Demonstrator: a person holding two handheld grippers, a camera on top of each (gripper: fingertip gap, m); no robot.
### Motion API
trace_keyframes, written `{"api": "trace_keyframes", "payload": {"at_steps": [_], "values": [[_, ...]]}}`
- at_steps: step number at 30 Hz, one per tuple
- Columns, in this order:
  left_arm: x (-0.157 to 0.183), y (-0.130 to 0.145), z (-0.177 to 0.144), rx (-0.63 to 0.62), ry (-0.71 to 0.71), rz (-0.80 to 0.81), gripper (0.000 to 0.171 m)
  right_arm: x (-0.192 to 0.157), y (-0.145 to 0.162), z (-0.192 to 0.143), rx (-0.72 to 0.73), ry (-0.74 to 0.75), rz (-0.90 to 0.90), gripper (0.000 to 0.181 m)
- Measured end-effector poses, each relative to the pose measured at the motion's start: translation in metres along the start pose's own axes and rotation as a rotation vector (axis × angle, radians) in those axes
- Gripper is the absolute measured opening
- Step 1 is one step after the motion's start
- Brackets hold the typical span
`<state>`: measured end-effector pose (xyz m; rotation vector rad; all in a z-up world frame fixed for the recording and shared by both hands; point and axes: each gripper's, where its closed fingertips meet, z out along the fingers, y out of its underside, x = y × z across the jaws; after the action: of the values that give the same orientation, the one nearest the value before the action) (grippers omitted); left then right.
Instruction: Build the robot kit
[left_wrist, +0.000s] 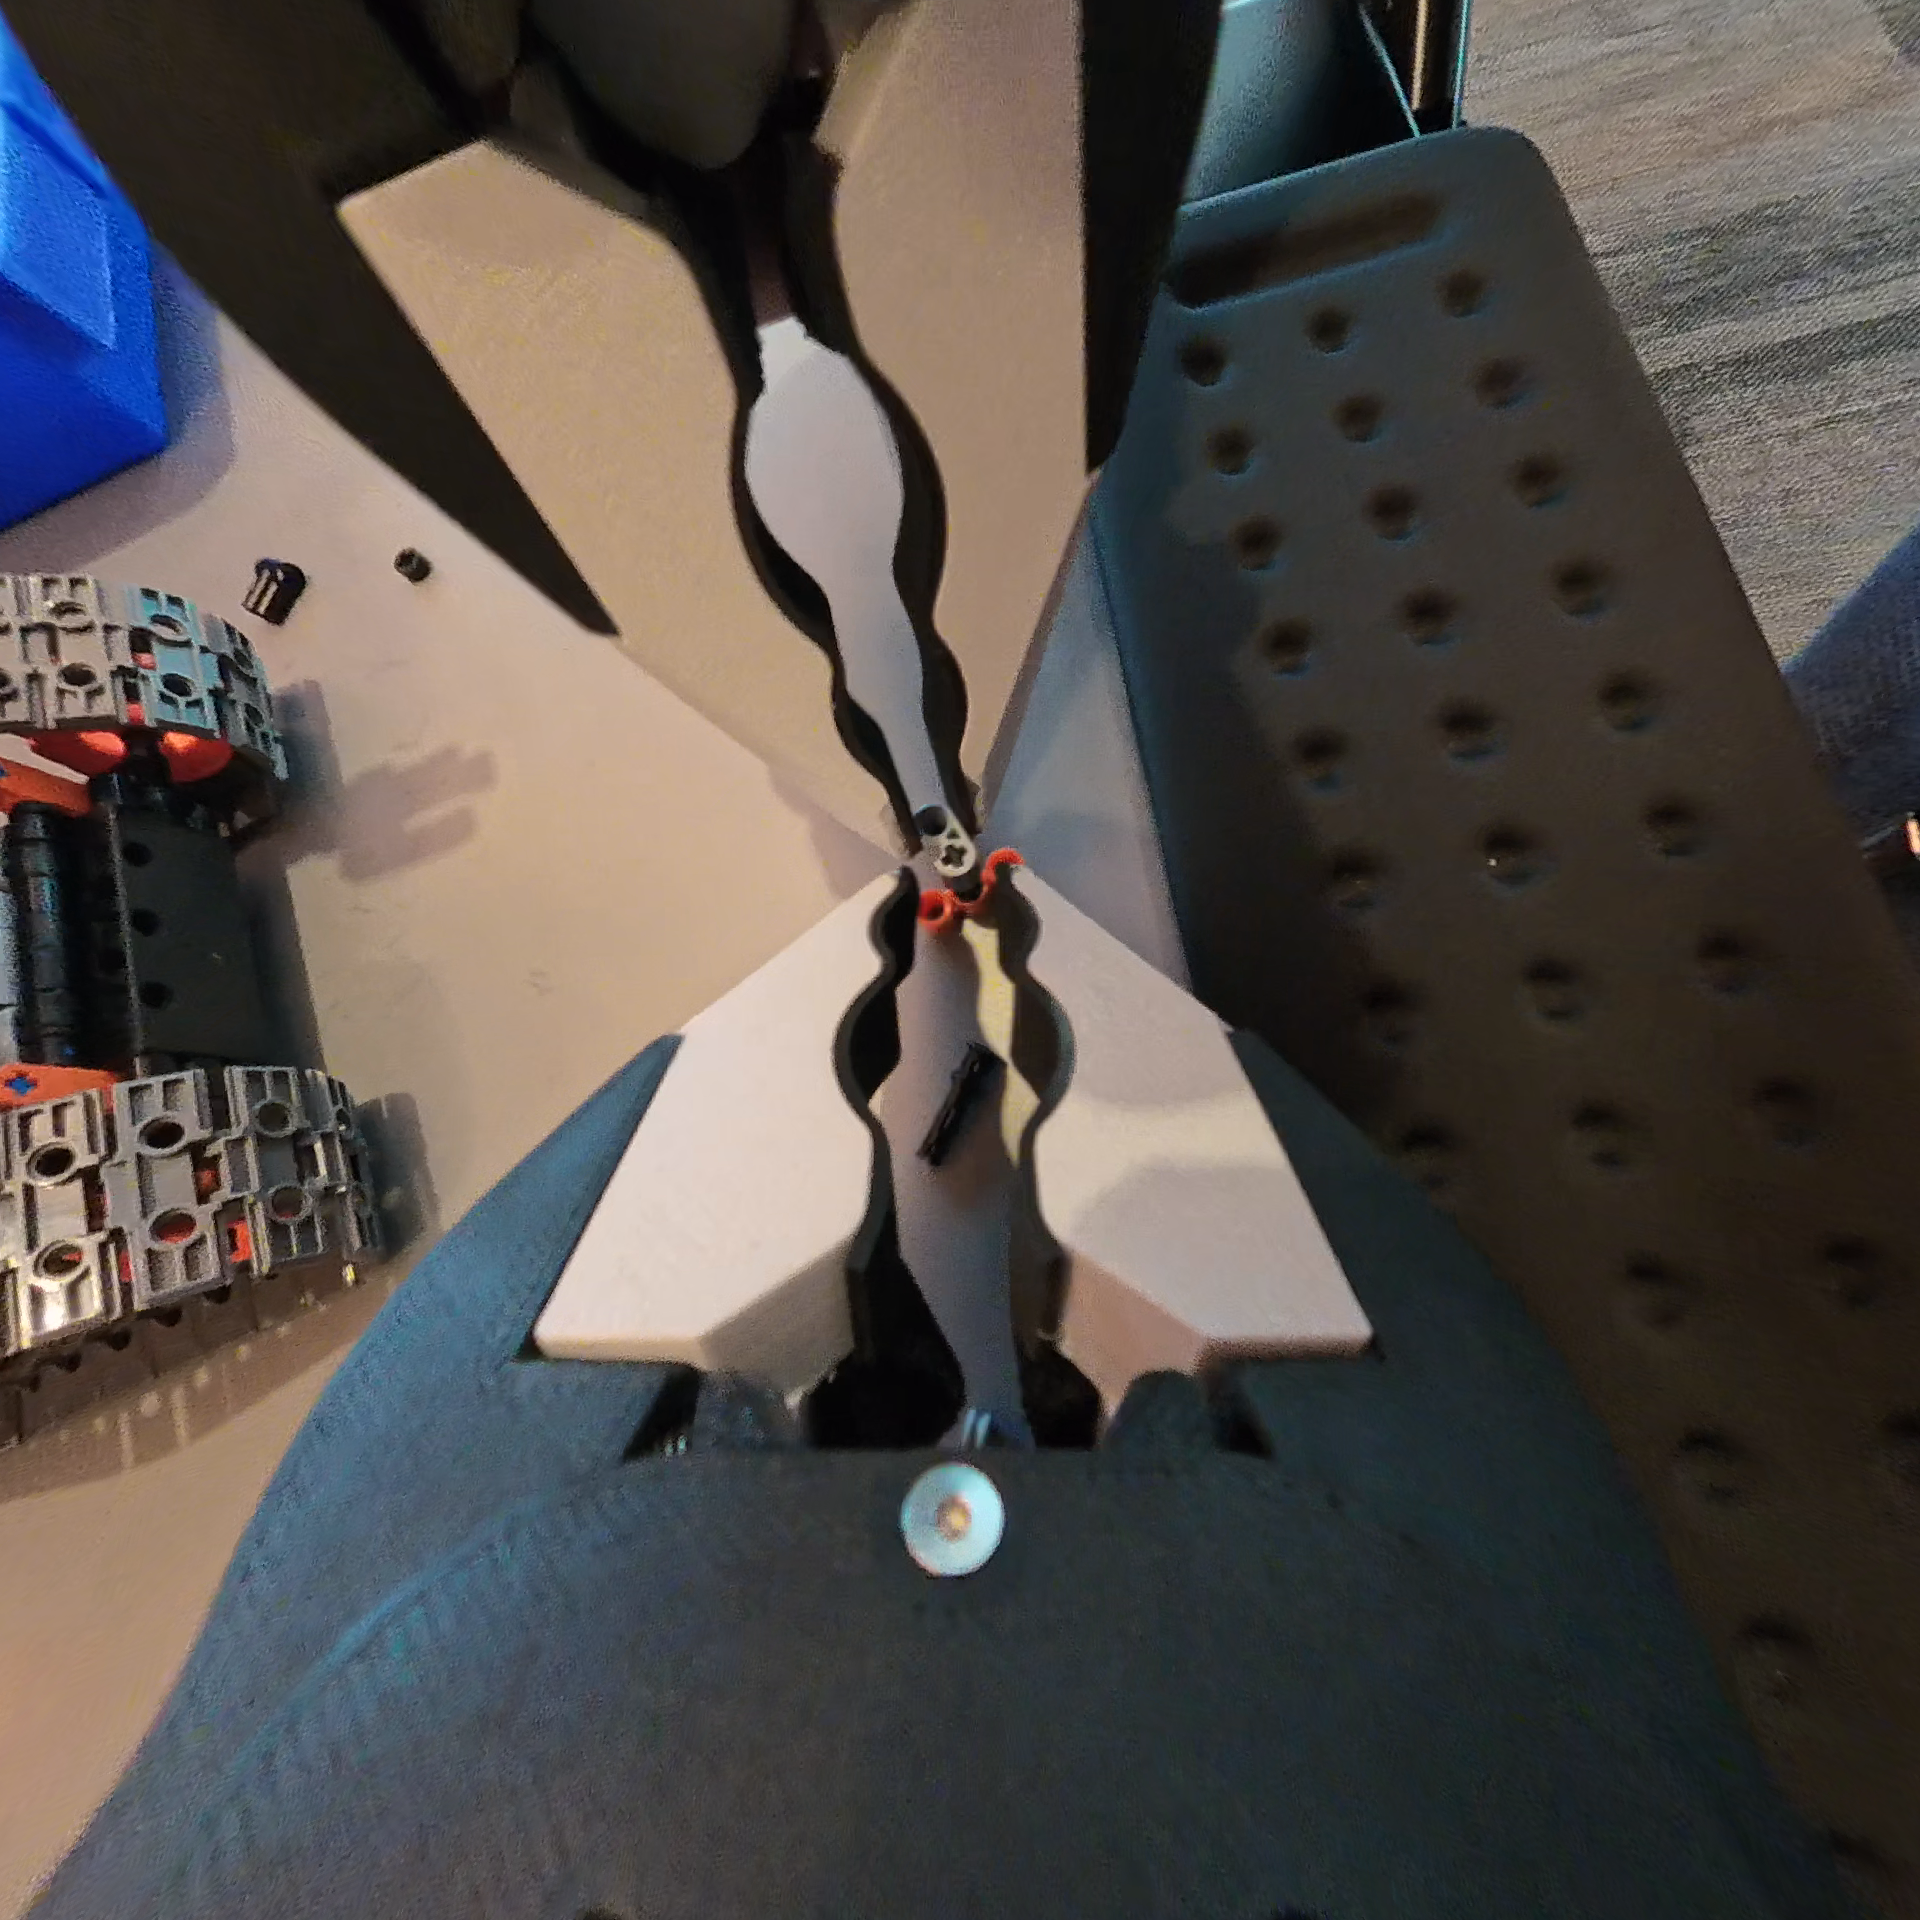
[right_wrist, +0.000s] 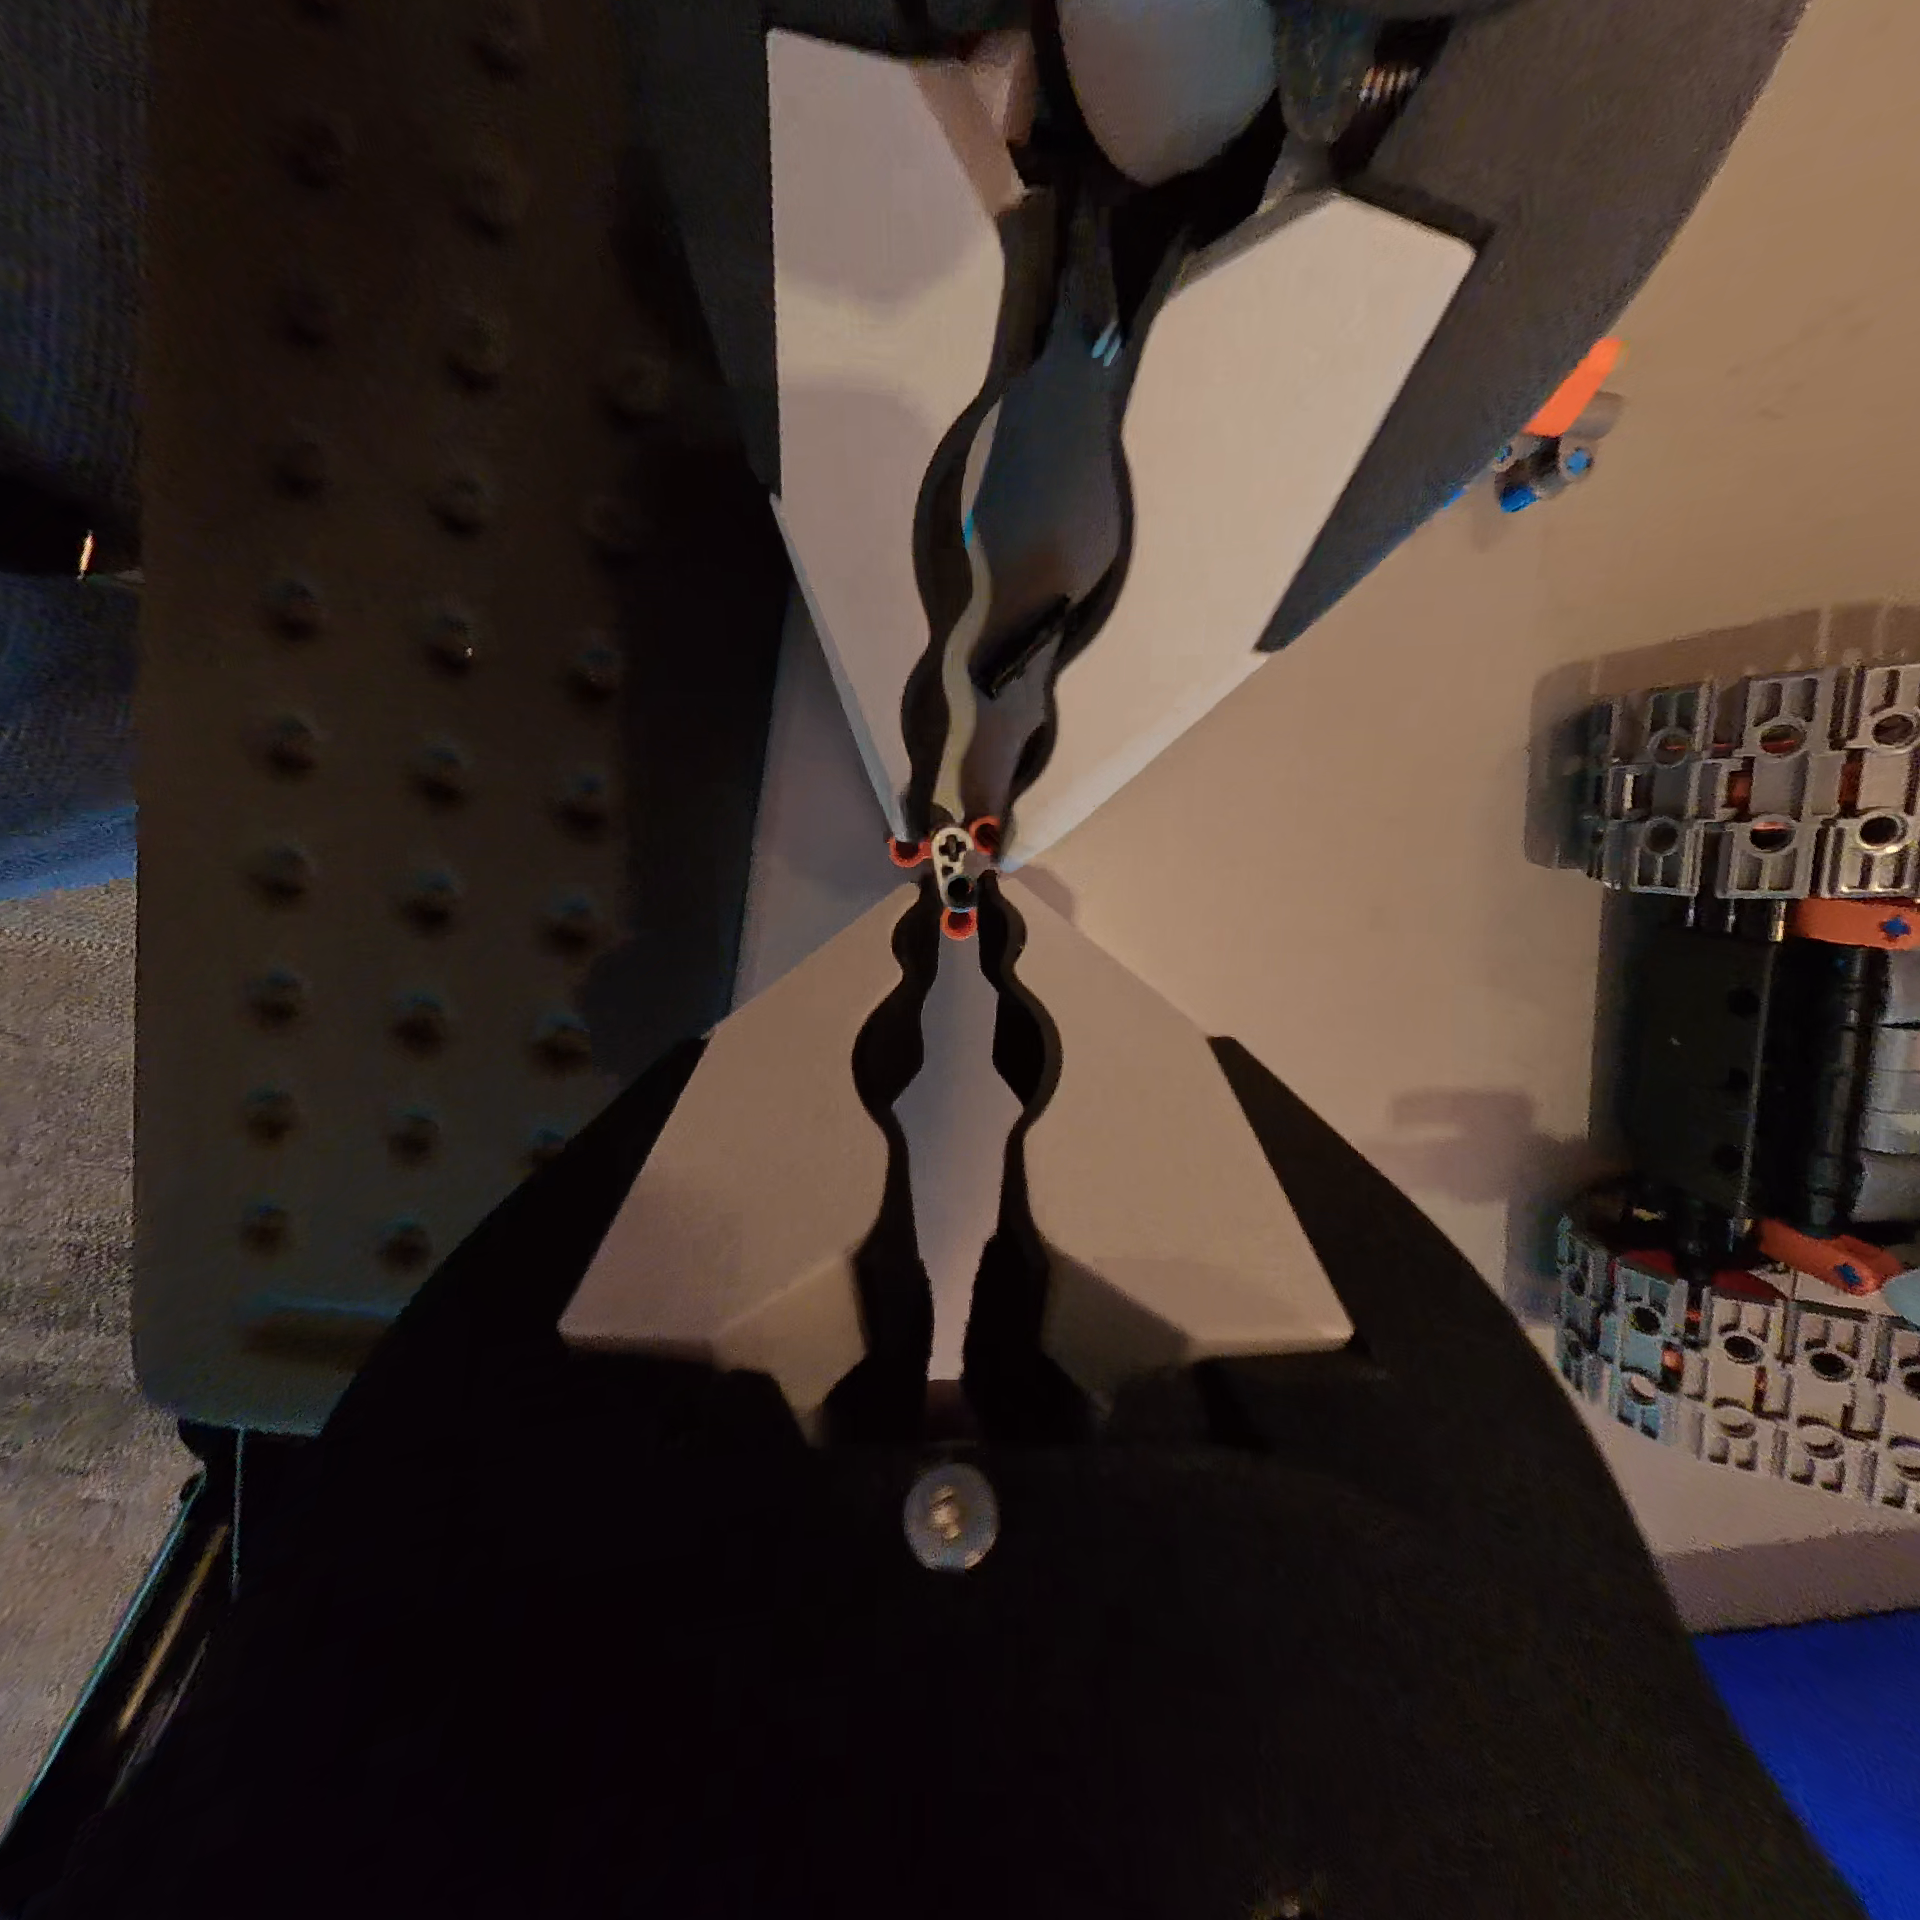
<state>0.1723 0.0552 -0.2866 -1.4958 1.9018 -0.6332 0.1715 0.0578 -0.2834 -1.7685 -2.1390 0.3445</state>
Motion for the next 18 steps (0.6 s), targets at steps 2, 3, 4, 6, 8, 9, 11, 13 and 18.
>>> {"api": "trace_keyframes", "payload": {"at_steps": [2,3,4,6,8,9,11,13,18], "values": [[0.0,0.001,0.0,-0.003,0.025,-0.022,0.017,0.0,0.0,0.0,0.008,0.012,0.014,0.004],[-0.001,0.001,0.0,-0.003,0.031,-0.023,0.018,0.0,0.0,0.0,0.012,0.012,0.022,0.004],[-0.001,0.001,0.001,-0.004,0.034,-0.027,0.019,0.0,0.0,0.0,0.015,0.009,0.03,0.004],[0.003,0.002,0.001,-0.011,0.049,-0.012,0.018,0.0,0.0,0.0,0.012,0.002,0.034,0.004],[0.003,0.002,0.002,-0.017,0.043,0.002,0.018,0.0,0.0,0.001,0.001,-0.006,0.036,0.004],[0.003,0.002,0.002,-0.017,0.043,0.002,0.019,0.0,0.0,0.001,-0.004,-0.009,0.038,0.004],[-0.002,-0.002,-0.001,0.016,0.01,-0.008,0.016,0.001,0.0,0.001,0.002,-0.015,0.048,0.004],[-0.001,-0.006,-0.007,0.059,0.016,-0.024,0.011,0.001,0.0,0.002,0.003,-0.009,0.049,0.004],[-0.002,-0.008,-0.009,0.068,-0.013,-0.003,0.005,0.001,-0.001,0.002,-0.016,0.001,0.047,0.004]]}}
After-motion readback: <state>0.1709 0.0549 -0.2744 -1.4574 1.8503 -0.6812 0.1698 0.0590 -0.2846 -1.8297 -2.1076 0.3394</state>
